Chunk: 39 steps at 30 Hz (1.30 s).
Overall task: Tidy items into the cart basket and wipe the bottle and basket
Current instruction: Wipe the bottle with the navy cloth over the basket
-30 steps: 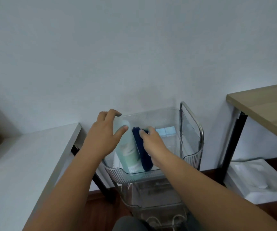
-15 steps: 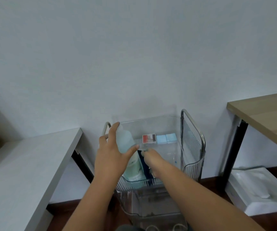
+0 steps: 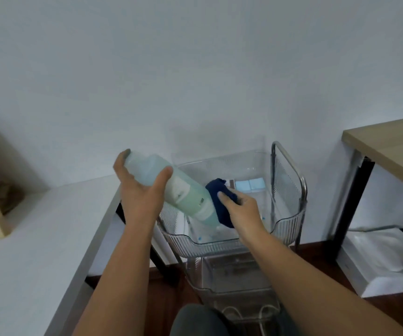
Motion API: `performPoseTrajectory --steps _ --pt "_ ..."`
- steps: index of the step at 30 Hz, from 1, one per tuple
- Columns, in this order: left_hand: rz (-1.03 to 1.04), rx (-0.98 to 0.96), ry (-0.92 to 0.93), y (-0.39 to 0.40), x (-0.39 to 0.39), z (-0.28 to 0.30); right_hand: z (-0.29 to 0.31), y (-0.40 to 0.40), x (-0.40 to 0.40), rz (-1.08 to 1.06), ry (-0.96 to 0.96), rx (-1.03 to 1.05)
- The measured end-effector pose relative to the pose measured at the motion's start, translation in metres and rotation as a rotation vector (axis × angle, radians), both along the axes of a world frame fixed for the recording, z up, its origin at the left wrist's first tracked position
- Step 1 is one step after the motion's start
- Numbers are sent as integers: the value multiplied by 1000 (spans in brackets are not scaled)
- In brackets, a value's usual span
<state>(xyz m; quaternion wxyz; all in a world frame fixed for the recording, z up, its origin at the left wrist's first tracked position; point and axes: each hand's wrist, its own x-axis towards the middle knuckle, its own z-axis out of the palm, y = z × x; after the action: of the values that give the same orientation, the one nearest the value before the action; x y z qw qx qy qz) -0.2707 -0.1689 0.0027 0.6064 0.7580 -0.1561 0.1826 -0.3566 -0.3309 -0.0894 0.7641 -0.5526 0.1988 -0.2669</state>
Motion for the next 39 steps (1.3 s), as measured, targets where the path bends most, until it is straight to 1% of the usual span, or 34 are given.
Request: performPoseTrajectory --steps 1,3,4,5,7,9,11,14,15,16,18,19,21,22,23,24,25,26,27,28,29,30,31,35,37,39 --pt "16 -46 -6 2 2 5 0 4 -4 -22 -63 -166" --pt "39 -136 -5 4 6 13 -4 12 -10 -51 -125 -527" --pt "44 -178 -2 5 7 15 -5 16 -11 -38 -156 -613" --pt "46 -213 5 5 8 17 -7 20 -11 -10 -191 -610" --pt "38 -282 30 5 7 17 -4 25 -9 32 -225 -537" --pt "-2 -356 48 7 4 13 8 23 -2 14 -217 -389" --pt "-46 -416 38 8 0 9 20 14 6 18 -150 -161" --pt "-100 -475 24 9 -5 7 27 -6 17 180 -12 238" --pt "-119 -489 29 9 -7 6 28 -11 18 233 21 343" --pt "-134 -494 36 9 -8 6 29 -15 19 275 52 400" --pt "-161 -463 20 9 -11 4 27 -21 18 304 117 371" --pt "-179 -430 1 10 -12 4 26 -23 18 282 149 302" --pt "-222 -374 -23 9 -15 6 23 -26 16 160 186 95" --pt "-243 -352 -30 9 -16 8 21 -28 15 75 179 24" --pt "-260 -329 -40 9 -17 11 19 -32 14 -9 161 -13" --pt "-276 -311 -52 9 -18 13 17 -35 13 -69 129 -8" --pt "-291 -305 -61 9 -20 15 14 -37 13 -96 96 50" --pt "-305 -311 -69 8 -23 18 13 -38 13 -90 73 165" --pt "-315 -325 -74 6 -26 19 13 -37 13 -39 58 332" --pt "-320 -341 -76 4 -29 21 14 -35 12 56 51 506" --pt "-322 -357 -76 2 -32 22 15 -32 11 153 48 635" --pt "-317 -367 -78 1 -35 23 14 -29 10 215 40 698" --pt "-307 -371 -88 0 -37 24 13 -29 10 236 40 710" --pt "-282 -286 -221 4 -39 34 22 -35 6 199 146 568" --pt "-296 -237 -306 4 -38 35 30 -39 2 164 247 413" --pt "-311 -177 -382 3 -38 34 38 -40 -1 130 302 201"
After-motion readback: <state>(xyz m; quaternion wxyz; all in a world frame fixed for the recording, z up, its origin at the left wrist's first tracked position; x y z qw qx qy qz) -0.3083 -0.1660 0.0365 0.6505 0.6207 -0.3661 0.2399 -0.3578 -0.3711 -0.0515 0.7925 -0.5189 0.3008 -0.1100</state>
